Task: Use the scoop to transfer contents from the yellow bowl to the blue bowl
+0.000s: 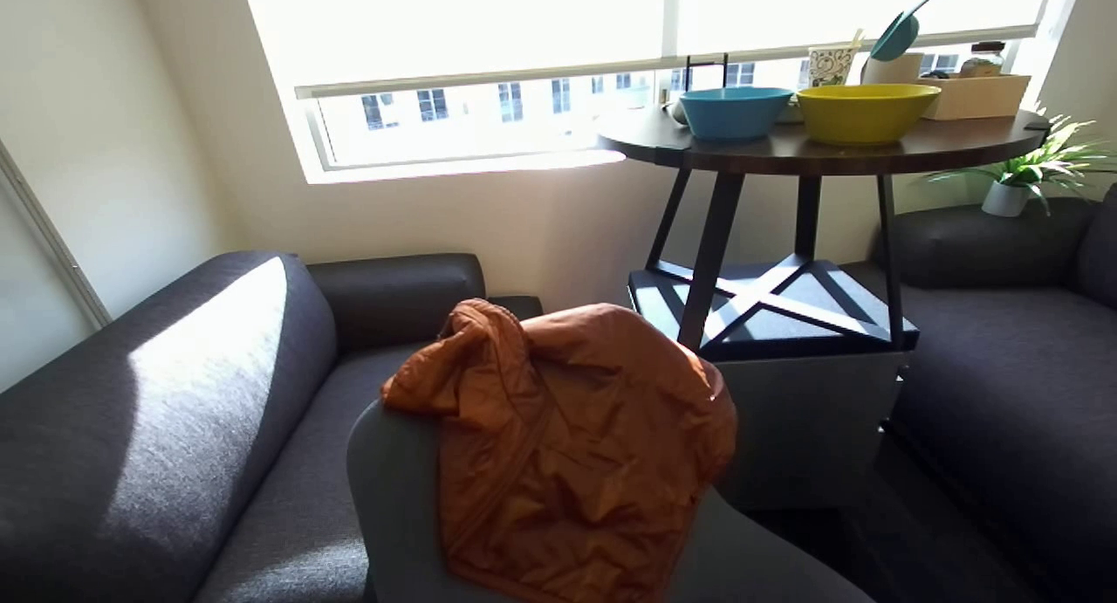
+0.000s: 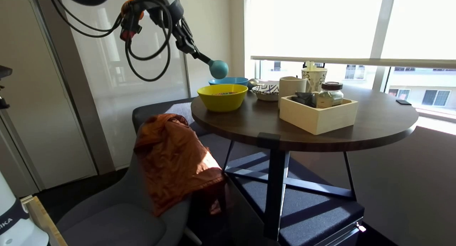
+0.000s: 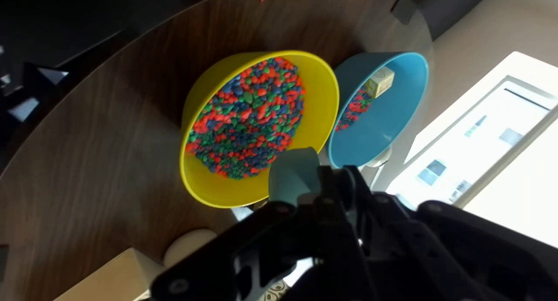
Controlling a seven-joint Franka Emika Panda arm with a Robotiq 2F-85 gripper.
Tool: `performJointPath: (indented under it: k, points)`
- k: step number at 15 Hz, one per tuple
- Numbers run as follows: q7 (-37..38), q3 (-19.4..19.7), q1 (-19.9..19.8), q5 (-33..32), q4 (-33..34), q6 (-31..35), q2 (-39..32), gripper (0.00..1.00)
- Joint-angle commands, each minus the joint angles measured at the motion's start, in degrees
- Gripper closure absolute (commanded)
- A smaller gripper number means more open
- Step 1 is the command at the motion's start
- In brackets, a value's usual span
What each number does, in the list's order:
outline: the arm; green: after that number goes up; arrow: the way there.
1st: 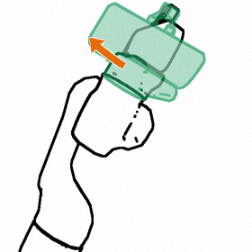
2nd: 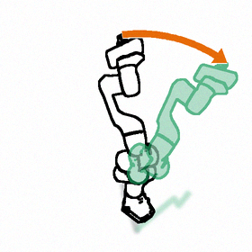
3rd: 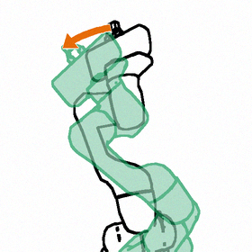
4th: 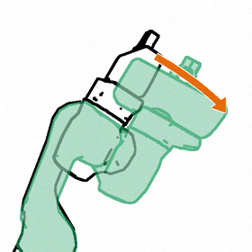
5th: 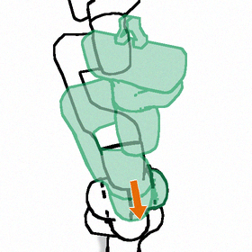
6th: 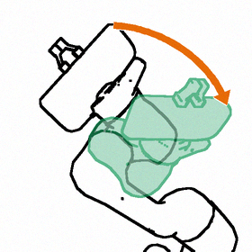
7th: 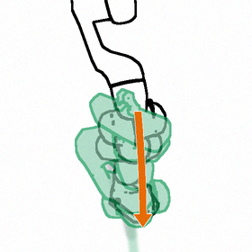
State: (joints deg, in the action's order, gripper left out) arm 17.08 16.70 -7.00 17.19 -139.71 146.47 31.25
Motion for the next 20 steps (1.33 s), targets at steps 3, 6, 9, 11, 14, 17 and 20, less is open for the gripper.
performJointPath:
  k: [3,6,9,11,14,17,20]
  points:
    - [1.1,-3.3,-5.2,-3.2,8.6,-13.0,-4.2,0.91]
    - [0.1,-2.6,-5.2,-3.1,13.2,-18.3,-5.3,0.91]
    - [-3.7,-2.7,-4.1,-4.4,15.2,-21.2,-6.4,0.98]
    - [-8.1,-3.2,-3.2,-5.8,17.3,-24.2,-8.0,0.98]
    - [-14.2,-3.4,-2.1,-6.4,22.4,-29.8,-11.4,0.98]
    - [-15.0,-3.8,-2.9,-6.7,20.9,-28.3,-10.5,0.91]
    - [-17.7,-3.6,-2.8,-7.7,23.8,-28.3,-13.5,0.91]
